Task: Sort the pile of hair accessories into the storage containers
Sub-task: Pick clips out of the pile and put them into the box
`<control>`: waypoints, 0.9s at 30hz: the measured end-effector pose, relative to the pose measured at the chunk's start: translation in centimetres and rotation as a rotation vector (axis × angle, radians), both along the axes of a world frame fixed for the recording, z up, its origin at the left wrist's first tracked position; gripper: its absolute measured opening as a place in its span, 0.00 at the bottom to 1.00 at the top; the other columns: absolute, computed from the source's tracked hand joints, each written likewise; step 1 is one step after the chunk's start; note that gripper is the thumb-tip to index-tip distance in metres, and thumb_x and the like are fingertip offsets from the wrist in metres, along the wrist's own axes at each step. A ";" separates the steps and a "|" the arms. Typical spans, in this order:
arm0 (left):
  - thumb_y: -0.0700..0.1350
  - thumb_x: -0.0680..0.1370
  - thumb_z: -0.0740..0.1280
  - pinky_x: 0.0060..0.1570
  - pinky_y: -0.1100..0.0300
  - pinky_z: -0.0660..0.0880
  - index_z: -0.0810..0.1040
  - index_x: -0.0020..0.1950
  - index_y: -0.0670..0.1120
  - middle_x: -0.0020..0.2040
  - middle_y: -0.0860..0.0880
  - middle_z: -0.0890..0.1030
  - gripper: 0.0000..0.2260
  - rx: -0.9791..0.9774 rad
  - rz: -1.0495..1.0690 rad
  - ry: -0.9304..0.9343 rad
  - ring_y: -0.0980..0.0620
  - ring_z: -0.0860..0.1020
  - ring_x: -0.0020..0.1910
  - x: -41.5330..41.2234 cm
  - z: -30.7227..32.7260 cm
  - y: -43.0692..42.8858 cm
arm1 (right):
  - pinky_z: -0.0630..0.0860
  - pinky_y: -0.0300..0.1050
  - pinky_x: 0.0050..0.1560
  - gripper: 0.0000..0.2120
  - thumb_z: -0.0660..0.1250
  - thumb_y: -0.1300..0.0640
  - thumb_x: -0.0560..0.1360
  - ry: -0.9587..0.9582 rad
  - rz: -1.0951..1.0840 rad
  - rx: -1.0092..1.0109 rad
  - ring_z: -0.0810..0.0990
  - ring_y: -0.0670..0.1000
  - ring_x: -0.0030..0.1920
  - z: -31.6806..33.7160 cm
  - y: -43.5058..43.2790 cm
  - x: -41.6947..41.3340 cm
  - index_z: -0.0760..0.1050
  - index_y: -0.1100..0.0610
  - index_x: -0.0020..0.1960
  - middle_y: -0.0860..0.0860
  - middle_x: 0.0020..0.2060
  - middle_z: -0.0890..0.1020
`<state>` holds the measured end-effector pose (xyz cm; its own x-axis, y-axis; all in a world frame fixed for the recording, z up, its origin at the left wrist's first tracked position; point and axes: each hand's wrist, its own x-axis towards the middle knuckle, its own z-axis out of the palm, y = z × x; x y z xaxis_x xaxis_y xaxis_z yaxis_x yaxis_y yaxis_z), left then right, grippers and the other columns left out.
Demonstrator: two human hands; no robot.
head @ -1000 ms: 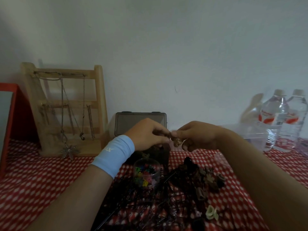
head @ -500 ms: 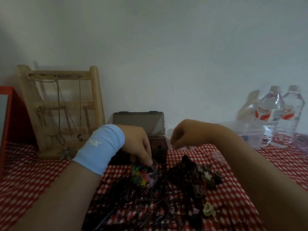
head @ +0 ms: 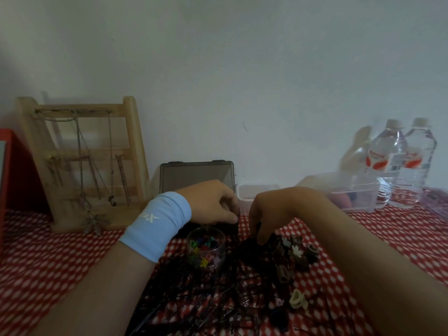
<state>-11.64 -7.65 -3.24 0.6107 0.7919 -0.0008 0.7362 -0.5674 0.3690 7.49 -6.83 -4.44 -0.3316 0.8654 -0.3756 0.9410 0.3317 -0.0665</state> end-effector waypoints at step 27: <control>0.47 0.83 0.59 0.37 0.57 0.79 0.80 0.53 0.48 0.44 0.49 0.85 0.10 0.028 0.164 -0.250 0.48 0.84 0.38 -3.2 0.2 2.2 | 0.70 0.26 0.31 0.07 0.70 0.57 0.78 0.914 -0.138 0.348 0.82 0.43 0.39 -0.6 0.3 -2.3 0.83 0.58 0.54 0.48 0.42 0.84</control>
